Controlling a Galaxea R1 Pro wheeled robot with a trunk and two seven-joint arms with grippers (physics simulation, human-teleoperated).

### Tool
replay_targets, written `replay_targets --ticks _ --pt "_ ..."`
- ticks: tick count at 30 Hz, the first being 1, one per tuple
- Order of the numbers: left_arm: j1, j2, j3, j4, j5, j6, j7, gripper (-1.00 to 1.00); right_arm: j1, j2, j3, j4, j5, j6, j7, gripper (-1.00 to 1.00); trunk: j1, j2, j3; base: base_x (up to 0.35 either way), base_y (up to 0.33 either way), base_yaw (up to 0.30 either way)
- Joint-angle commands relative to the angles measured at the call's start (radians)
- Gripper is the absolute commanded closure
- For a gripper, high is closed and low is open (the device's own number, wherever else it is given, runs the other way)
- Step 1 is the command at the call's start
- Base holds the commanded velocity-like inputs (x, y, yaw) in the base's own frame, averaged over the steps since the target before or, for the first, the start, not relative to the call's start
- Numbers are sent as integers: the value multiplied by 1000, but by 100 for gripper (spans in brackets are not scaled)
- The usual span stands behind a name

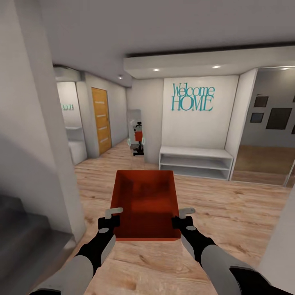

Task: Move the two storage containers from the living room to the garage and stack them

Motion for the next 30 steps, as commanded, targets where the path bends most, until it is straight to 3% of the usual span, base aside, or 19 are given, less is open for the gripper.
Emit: replay_targets --ticks 1,30 --pt "-1 26 1 -2 -15 -53 17 100 -1 1 -43 4 2 -3 4 100 1 -2 -2 322 0 0" --pt "-1 26 1 -2 -15 -53 17 100 -1 1 -43 4 2 -3 4 100 1 -2 -2 322 0 0"
